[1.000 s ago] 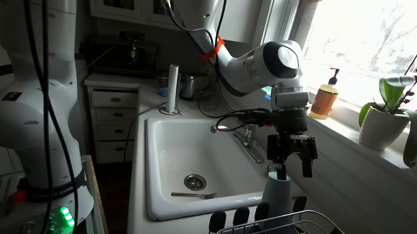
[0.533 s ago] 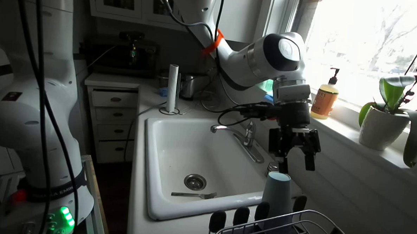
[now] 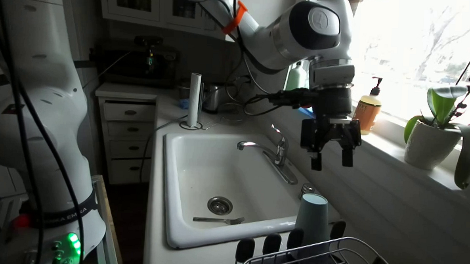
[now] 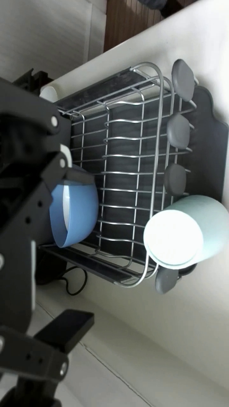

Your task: Move the cup to the left on the drying rack

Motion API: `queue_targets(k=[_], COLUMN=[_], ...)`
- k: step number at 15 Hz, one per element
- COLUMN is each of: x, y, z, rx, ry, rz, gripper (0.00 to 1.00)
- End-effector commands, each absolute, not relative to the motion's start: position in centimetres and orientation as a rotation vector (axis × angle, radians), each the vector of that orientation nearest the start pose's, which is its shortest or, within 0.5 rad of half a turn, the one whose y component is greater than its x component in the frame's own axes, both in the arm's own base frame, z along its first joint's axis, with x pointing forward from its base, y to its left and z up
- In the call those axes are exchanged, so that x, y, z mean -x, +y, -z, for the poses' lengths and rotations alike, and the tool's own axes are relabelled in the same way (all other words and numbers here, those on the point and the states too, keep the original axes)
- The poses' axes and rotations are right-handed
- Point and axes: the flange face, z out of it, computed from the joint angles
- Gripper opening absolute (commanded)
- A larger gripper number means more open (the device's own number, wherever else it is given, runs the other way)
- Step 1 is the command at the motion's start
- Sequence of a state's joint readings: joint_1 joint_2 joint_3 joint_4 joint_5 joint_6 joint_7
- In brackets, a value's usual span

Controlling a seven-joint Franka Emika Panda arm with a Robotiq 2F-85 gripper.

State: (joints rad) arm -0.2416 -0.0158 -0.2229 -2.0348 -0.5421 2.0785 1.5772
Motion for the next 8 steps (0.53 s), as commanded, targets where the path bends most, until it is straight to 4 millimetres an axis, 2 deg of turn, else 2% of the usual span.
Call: queue_targets(k=[1,5,8], x=[-46.4,-44.7,-43.9], y=[-26.5,-26.3,-26.2], z=[-48.8,-50.7,-51.9], rx=[2.311,2.493,2.548], ry=[2.55,2.444,2.406], rz=[0.379,0.3,0.283], gripper=[1.0,1.0,1.0])
